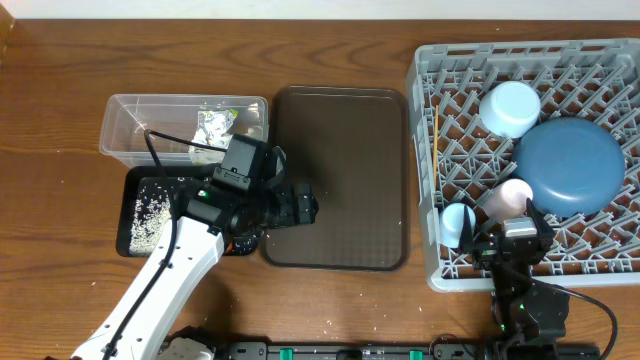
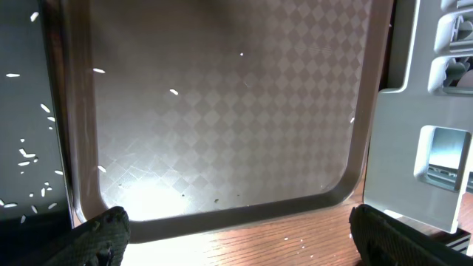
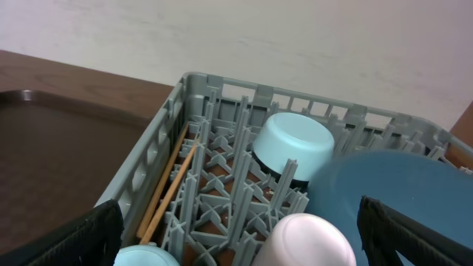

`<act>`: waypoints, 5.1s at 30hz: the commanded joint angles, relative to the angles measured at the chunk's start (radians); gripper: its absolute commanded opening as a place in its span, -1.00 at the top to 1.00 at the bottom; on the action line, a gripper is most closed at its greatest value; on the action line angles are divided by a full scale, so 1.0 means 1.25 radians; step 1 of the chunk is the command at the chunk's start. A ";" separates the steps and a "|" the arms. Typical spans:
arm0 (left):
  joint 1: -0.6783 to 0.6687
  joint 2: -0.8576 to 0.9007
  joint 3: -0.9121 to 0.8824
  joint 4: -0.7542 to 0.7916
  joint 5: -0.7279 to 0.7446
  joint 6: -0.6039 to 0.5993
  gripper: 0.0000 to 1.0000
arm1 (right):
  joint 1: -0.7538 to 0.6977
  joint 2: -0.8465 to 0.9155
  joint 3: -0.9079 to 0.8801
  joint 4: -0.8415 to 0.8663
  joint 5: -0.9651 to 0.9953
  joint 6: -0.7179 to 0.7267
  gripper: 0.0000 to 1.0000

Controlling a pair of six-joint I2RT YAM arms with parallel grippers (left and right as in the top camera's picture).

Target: Sort waste into correct bins and load items into the dishwasher rack

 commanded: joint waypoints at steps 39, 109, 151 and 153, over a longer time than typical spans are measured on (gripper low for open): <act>0.003 0.002 0.016 -0.002 -0.007 0.005 -0.94 | -0.018 -0.005 -0.001 -0.002 0.023 -0.002 -0.99; 0.016 -0.997 -0.525 0.294 -0.258 0.005 -0.94 | -0.018 -0.005 -0.001 -0.002 0.023 -0.002 -0.99; 0.280 -1.020 -0.760 0.557 -0.175 0.455 -0.94 | -0.018 -0.005 -0.001 -0.002 0.023 -0.002 -0.98; 0.275 -1.020 -0.760 0.557 -0.176 0.459 -0.94 | -0.018 -0.005 -0.001 -0.002 0.023 -0.003 -0.98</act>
